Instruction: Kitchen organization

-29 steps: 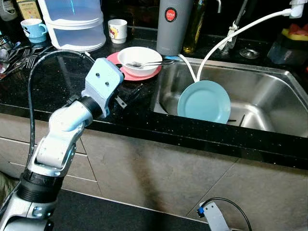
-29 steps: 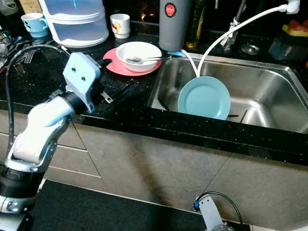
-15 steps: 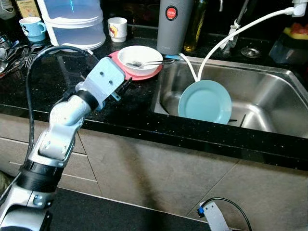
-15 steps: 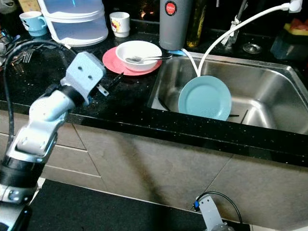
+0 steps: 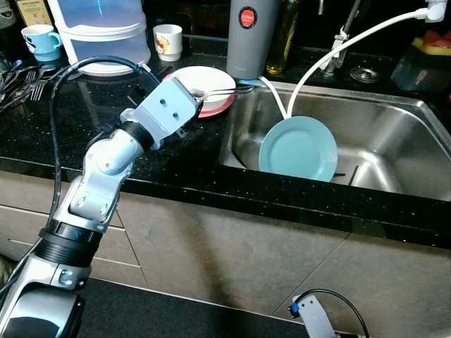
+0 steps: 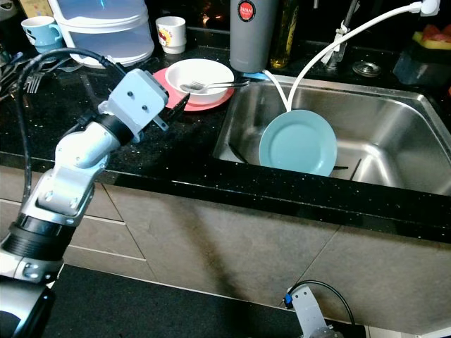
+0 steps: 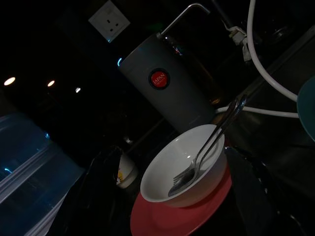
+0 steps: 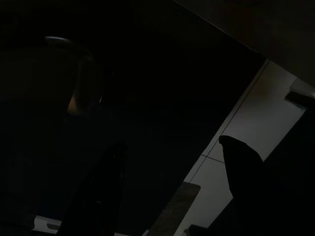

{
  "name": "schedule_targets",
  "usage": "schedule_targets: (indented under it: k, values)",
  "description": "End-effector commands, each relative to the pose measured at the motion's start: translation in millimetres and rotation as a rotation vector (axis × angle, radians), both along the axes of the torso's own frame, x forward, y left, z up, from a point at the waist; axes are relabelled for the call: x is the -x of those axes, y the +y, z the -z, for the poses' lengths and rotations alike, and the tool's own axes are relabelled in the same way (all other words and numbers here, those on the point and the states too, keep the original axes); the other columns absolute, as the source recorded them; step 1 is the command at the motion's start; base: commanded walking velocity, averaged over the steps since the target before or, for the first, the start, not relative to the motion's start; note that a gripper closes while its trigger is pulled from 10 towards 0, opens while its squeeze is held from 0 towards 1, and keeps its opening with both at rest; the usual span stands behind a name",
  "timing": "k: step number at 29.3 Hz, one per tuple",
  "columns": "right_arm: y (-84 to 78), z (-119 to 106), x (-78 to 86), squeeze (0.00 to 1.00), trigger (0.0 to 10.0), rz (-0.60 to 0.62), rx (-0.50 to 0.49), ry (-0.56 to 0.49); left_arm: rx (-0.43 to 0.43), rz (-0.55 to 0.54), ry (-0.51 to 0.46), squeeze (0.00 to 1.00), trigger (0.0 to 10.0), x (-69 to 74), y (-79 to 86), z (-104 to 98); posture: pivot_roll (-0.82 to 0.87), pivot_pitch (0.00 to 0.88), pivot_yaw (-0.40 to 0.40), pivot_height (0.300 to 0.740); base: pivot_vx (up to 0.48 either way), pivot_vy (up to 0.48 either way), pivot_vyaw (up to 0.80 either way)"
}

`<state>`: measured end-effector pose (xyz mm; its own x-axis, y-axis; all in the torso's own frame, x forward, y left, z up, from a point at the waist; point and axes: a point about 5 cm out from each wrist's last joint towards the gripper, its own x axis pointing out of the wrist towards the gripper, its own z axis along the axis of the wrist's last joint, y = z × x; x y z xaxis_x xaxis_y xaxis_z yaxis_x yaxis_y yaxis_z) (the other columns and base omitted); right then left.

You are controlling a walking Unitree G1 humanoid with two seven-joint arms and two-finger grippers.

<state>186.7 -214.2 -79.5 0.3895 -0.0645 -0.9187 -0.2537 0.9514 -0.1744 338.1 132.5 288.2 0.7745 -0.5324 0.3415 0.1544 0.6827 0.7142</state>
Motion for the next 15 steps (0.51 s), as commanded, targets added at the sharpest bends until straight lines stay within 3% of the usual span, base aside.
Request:
schedule_targets:
  k: [1, 5, 9, 12, 15]
  values:
    - [-1.0, 2, 4.6, 0.00, 10.0, 0.025, -0.007, 0.008, -0.026, 0.026, 0.015, 0.00, 10.0, -1.8, -5.2, 5, -0.02, 0.092, -0.014, 0.740, 0.000, 0.000, 0.00]
    - [0.0, 2, 4.1, 0.00, 10.0, 0.023, -0.007, 0.008, -0.026, 0.049, 0.060, 0.00, 10.0, -2.3, -4.7, 9, -0.01, 0.090, -0.015, 0.740, 0.000, 0.000, 0.00]
    - [1.2, 1, 1.8, 0.00, 10.0, 0.026, -0.011, 0.001, -0.024, 0.127, 0.117, 0.00, 10.0, -3.6, -6.5, 0, 0.00, 0.074, -0.010, 0.740, 0.000, 0.000, 0.00]
    - [0.7, 1, 2.3, 0.00, 10.0, 0.018, -0.014, 0.002, -0.070, 0.132, 0.129, 0.00, 10.0, -2.3, -2.6, -3, 0.00, 0.084, -0.017, 0.740, 0.000, 0.000, 0.00]
    - [0.1, 2, 3.4, 0.00, 10.0, 0.021, -0.012, 0.005, -0.109, 0.158, 0.175, 0.00, 10.0, 4.1, -4.0, 7, -0.01, 0.085, -0.016, 0.740, 0.000, 0.000, 0.00]
